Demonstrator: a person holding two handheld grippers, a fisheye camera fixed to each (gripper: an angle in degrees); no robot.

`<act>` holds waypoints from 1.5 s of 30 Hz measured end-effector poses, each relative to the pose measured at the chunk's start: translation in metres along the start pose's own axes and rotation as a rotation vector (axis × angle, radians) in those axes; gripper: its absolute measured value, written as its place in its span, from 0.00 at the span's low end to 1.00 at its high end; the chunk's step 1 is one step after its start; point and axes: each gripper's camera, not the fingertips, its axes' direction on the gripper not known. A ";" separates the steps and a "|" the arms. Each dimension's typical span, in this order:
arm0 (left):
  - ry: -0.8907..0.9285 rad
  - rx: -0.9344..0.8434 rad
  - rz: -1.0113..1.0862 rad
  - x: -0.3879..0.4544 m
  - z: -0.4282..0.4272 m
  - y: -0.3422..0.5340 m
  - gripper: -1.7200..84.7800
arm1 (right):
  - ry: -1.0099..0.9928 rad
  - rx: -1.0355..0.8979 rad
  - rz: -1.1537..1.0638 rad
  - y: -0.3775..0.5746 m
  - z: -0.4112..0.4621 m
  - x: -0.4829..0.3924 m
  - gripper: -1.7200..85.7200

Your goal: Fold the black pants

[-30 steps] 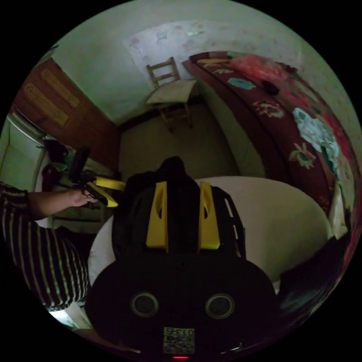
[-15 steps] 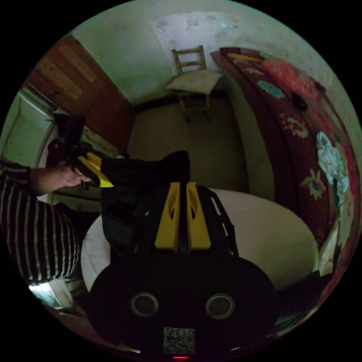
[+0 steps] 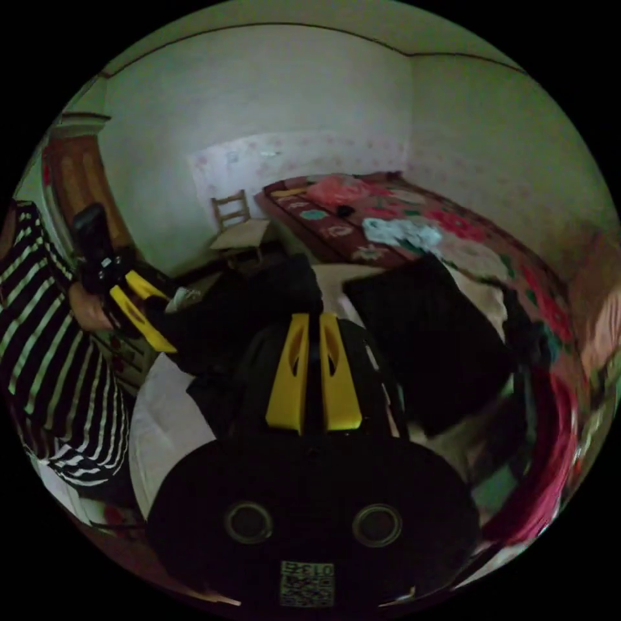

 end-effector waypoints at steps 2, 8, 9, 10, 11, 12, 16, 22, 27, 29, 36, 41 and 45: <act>-0.014 -0.067 0.080 0.039 0.048 -0.024 0.10 | 0.066 -0.025 0.122 0.055 -0.013 0.022 0.04; 0.008 -0.493 0.459 0.161 0.210 -0.066 0.12 | 0.229 -0.150 0.606 0.223 -0.044 0.078 0.05; 0.013 -0.485 0.455 0.174 0.217 -0.074 0.13 | 0.239 -0.153 0.646 0.242 -0.053 0.081 0.06; 0.023 -0.448 0.428 0.181 0.216 -0.083 0.13 | 0.235 -0.152 0.654 0.250 -0.057 0.082 0.07; 0.042 -0.429 0.410 0.183 0.214 -0.087 0.13 | 0.223 -0.150 0.648 0.260 -0.061 0.080 0.08; 0.085 -0.387 0.363 0.185 0.209 -0.095 0.13 | 0.202 -0.171 0.616 0.265 -0.062 0.078 0.09; 0.038 -0.310 0.246 0.183 0.194 -0.108 0.12 | 0.141 -0.128 0.516 0.266 -0.057 0.067 0.14; -0.220 -0.381 0.026 0.146 0.223 -0.110 0.11 | 0.092 -0.297 0.414 0.268 -0.003 0.064 0.10; -0.177 -0.448 -0.010 0.131 0.256 -0.130 0.11 | 0.240 -0.324 0.367 0.288 -0.017 0.081 0.03; -0.122 -0.462 -0.015 0.130 0.270 -0.137 0.10 | 0.277 -0.348 0.402 0.301 -0.026 0.090 0.03; -0.073 -0.489 -0.048 0.115 0.303 -0.157 0.09 | 0.271 -0.325 0.565 0.360 -0.033 0.110 0.09; -0.058 -0.483 -0.057 0.099 0.313 -0.171 0.09 | 0.143 -0.368 0.645 0.388 -0.014 0.128 0.04; -0.048 -0.475 -0.071 0.084 0.313 -0.189 0.07 | 0.182 -0.349 0.556 0.390 -0.028 0.125 0.04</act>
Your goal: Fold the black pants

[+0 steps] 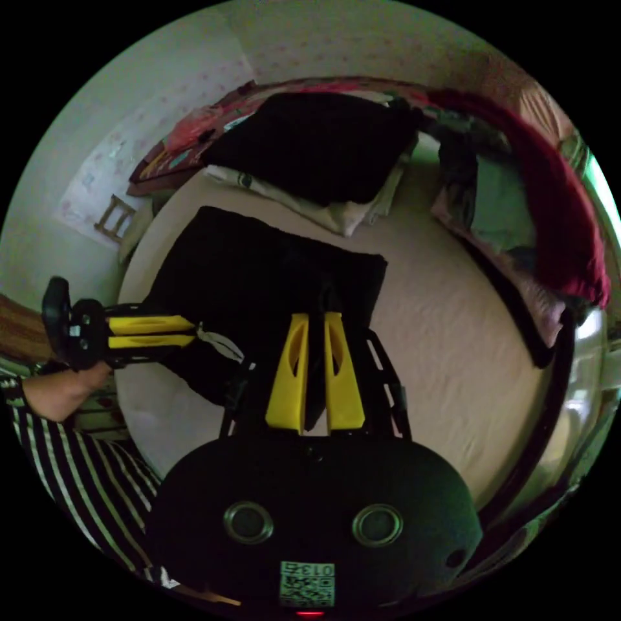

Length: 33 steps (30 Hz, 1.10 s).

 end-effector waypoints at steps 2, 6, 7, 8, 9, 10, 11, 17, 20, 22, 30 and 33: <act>-0.031 0.069 -0.011 -0.006 -0.012 -0.006 0.06 | 0.102 0.057 -0.062 0.005 -0.012 -0.006 0.05; -0.010 0.007 0.013 -0.027 0.001 -0.028 0.07 | 0.147 -0.007 -0.038 0.008 0.009 0.015 0.09; 0.031 -0.004 -0.010 -0.038 0.003 -0.030 0.08 | 0.127 -0.016 -0.029 0.010 0.015 0.020 0.10; 0.049 0.009 -0.026 -0.043 0.000 -0.030 0.09 | 0.102 -0.026 -0.001 0.014 0.020 0.030 0.11; 0.066 0.050 -0.060 -0.056 -0.010 -0.028 0.10 | 0.068 0.012 0.044 0.020 0.013 0.040 0.12; 0.049 0.099 -0.096 -0.070 -0.023 -0.024 0.12 | 0.047 0.045 0.068 0.024 0.008 0.045 0.12; 0.028 0.125 -0.119 -0.078 -0.030 -0.021 0.13 | -0.005 0.113 0.116 0.033 -0.001 0.056 0.14; 0.164 0.183 -0.473 -0.187 -0.035 0.007 0.22 | -0.221 0.122 0.224 0.052 0.018 0.090 0.19; 0.295 0.176 -0.536 -0.217 -0.023 0.008 0.22 | -0.247 0.097 0.238 0.053 0.030 0.092 0.19; 0.357 0.150 -0.499 -0.225 -0.017 0.000 0.21 | -0.236 0.052 0.236 0.055 0.039 0.093 0.17; 0.258 0.092 -0.410 -0.243 -0.028 -0.024 0.17 | -0.133 0.048 0.177 0.057 0.038 0.077 0.12; 0.300 0.126 -0.460 -0.258 -0.030 -0.022 0.17 | -0.208 0.085 0.250 0.062 0.038 0.084 0.11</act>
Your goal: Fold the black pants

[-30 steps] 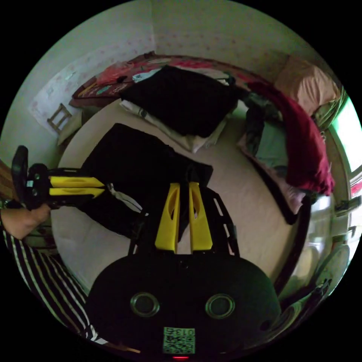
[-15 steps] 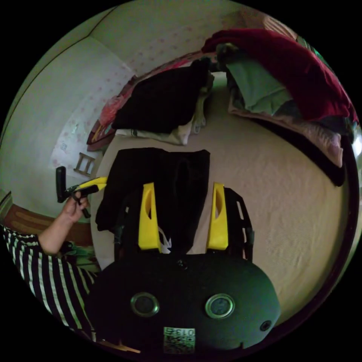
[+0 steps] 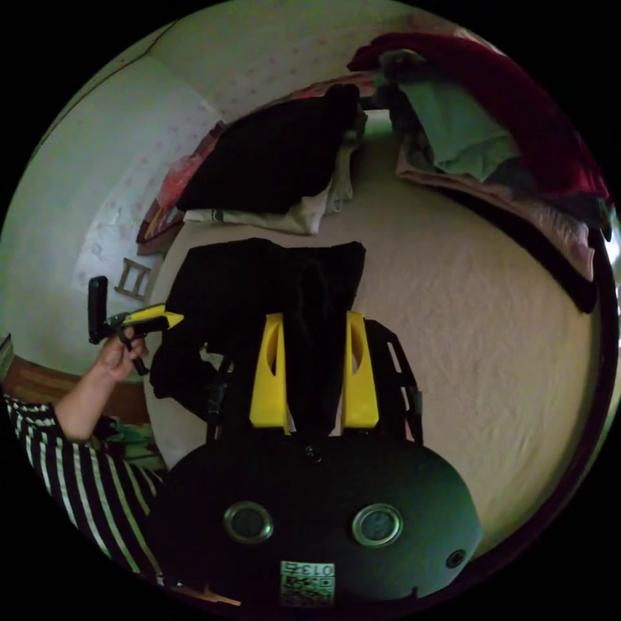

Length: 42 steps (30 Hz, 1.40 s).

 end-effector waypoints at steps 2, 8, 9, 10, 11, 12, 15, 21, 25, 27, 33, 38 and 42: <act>0.027 0.016 -0.023 -0.005 -0.004 -0.002 0.17 | -0.015 0.021 0.007 0.003 -0.001 -0.001 0.11; 0.073 -0.028 0.040 0.008 -0.006 -0.017 0.08 | -0.030 0.077 0.005 0.014 -0.003 -0.013 0.11; 0.057 -0.034 0.052 0.013 -0.006 -0.020 0.07 | 0.002 0.070 -0.001 0.014 -0.005 -0.021 0.11; 0.052 -0.035 0.048 0.015 -0.008 -0.022 0.06 | 0.030 0.065 -0.012 0.013 -0.005 -0.026 0.11; 0.056 -0.037 0.041 0.015 -0.009 -0.023 0.06 | 0.102 0.054 -0.056 0.012 -0.006 -0.040 0.11; 0.063 -0.035 0.029 0.016 -0.012 -0.025 0.05 | 0.172 0.043 -0.098 0.012 -0.007 -0.055 0.11; 0.062 -0.007 0.016 0.018 -0.028 -0.025 0.05 | 0.265 0.055 -0.153 0.016 -0.017 -0.083 0.11; 0.070 0.072 0.075 0.042 -0.062 -0.017 0.04 | 0.316 0.143 -0.211 0.044 -0.050 -0.119 0.11; 0.005 0.091 0.155 0.074 -0.077 -0.016 0.04 | 0.344 0.172 -0.223 0.057 -0.067 -0.134 0.11; -0.004 0.103 0.164 0.087 -0.081 -0.017 0.04 | 0.344 0.191 -0.216 0.062 -0.079 -0.139 0.10; -0.012 0.153 0.157 0.126 -0.095 -0.023 0.04 | 0.314 0.234 -0.229 0.060 -0.109 -0.144 0.10; -0.113 0.204 0.228 0.160 -0.113 -0.045 0.05 | 0.300 0.313 -0.309 0.033 -0.139 -0.155 0.10; -0.231 0.251 0.316 0.183 -0.133 -0.090 0.05 | 0.334 0.401 -0.381 -0.016 -0.158 -0.171 0.11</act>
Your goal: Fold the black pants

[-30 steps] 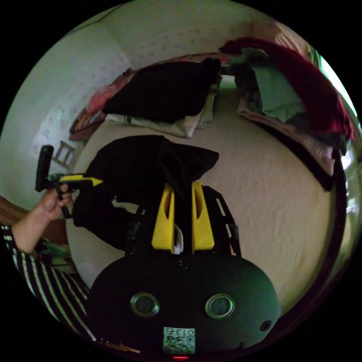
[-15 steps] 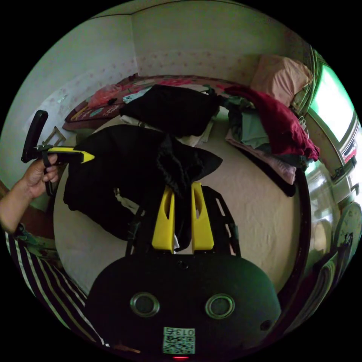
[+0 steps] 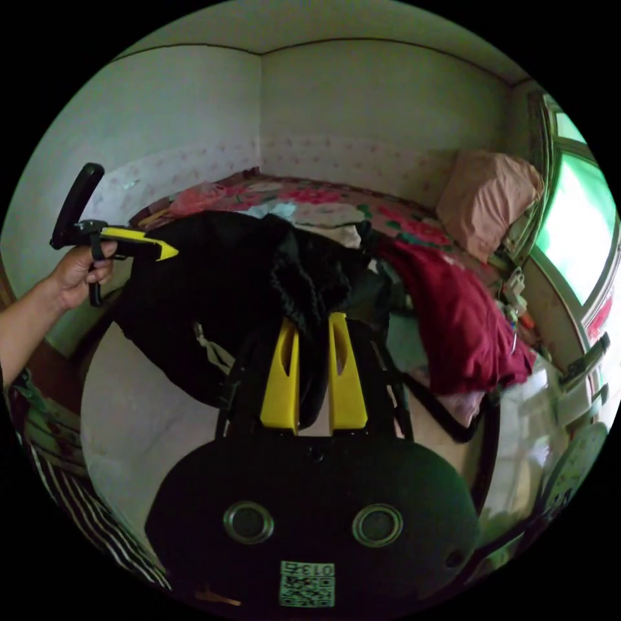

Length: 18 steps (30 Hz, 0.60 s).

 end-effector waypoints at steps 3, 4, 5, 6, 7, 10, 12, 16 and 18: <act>-0.065 0.022 0.046 -0.003 0.002 -0.041 0.05 | 0.058 0.026 -0.033 -0.046 0.010 0.005 0.11; -0.089 0.027 0.055 -0.006 0.005 -0.055 0.05 | 0.067 0.026 -0.034 -0.054 0.013 0.007 0.11; -0.103 0.026 0.055 -0.007 0.008 -0.061 0.05 | 0.083 0.029 -0.035 -0.070 0.021 0.009 0.11; -0.127 0.020 0.048 -0.010 0.014 -0.072 0.05 | 0.092 0.021 -0.034 -0.085 0.029 0.012 0.11; -0.155 0.004 0.051 -0.011 0.023 -0.081 0.05 | 0.100 0.009 -0.036 -0.092 0.034 0.013 0.11; -0.260 -0.067 0.063 -0.007 0.056 -0.094 0.05 | 0.152 -0.052 -0.088 -0.116 0.064 0.008 0.11; -0.295 -0.134 0.080 -0.001 0.080 -0.094 0.06 | 0.198 -0.141 -0.132 -0.122 0.091 0.002 0.11; -0.334 -0.152 0.123 0.020 0.111 -0.085 0.07 | 0.260 -0.206 -0.180 -0.116 0.118 -0.002 0.11; -0.317 -0.133 0.086 0.027 0.112 -0.083 0.08 | 0.263 -0.173 -0.123 -0.109 0.119 0.003 0.11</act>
